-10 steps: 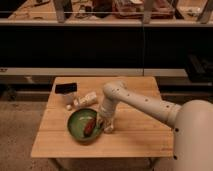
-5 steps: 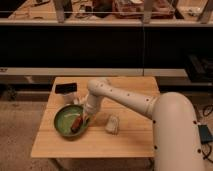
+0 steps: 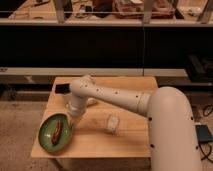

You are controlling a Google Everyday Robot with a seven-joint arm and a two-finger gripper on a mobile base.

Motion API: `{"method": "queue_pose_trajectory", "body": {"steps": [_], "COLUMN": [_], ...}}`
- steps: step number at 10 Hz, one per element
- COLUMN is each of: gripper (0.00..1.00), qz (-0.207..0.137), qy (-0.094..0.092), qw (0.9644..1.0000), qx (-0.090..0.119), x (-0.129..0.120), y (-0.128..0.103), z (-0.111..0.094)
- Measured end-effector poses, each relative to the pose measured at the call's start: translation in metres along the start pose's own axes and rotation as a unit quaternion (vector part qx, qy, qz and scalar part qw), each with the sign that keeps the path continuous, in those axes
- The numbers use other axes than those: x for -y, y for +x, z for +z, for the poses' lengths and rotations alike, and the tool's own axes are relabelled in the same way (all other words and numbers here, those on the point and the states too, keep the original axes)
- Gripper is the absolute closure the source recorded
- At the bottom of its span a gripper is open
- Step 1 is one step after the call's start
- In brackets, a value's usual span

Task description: Drag the ceramic bowl in a circle

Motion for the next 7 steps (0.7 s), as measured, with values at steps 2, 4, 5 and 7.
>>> {"method": "queue_pose_trajectory", "body": {"steps": [2,4,5,7], "gripper": [1.0,1.0,1.0,1.0], "qz": [-0.019,0.003,0.012,0.06], "qy": [0.0,0.0,-0.001,-0.008], "qw": [0.9992,0.9983,0.998,0.9959], "qx": [0.035,0.057,0.062,0.066], "x": [0.008,-0.006,-0.012,-0.046], "y": [-0.041,-0.072,-0.078,-0.097], "z": [0.013,0.022,0.024,0.026]}}
